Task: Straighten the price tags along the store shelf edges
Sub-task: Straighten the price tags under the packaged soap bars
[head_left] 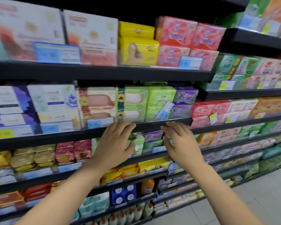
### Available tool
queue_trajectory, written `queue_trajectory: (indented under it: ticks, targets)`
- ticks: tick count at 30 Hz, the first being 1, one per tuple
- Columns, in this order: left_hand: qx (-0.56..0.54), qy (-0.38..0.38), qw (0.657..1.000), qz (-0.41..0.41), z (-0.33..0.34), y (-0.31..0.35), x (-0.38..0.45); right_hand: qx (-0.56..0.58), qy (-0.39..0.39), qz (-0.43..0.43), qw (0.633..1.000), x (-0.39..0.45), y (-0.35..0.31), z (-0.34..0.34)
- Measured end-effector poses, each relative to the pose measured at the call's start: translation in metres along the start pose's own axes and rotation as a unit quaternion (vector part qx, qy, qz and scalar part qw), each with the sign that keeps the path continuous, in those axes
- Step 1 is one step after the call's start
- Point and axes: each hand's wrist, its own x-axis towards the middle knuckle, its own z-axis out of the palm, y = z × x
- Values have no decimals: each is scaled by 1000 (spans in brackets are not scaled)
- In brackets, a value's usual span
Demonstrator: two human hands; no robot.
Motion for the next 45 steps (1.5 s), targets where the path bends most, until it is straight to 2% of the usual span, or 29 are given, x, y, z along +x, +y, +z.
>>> queue_trajectory:
  ticks: [7, 14, 21, 27, 32, 39, 45]
  targets:
    - [23, -21, 998, -52, 48, 48, 37, 31, -19, -28, 999, 0, 82, -7]
    - [60, 25, 995, -76, 65, 59, 38, 49, -22, -52, 997, 10, 118, 1]
    - [77, 66, 990, -102, 81, 65, 43, 76, -25, -61, 995, 45, 112, 12]
    - [93, 88, 989, -73, 92, 53, 42, 86, -15, -53, 995, 71, 95, 20]
    - [88, 79, 991, -55, 99, 44, 41, 85, -1, -9, 996, 81, 86, 23]
    - [71, 86, 993, -36, 102, 37, 41, 57, 19, -19, 998, 80, 88, 26]
    - [66, 68, 995, -30, 100, 37, 38, 28, 13, 12, 999, 75, 100, 22]
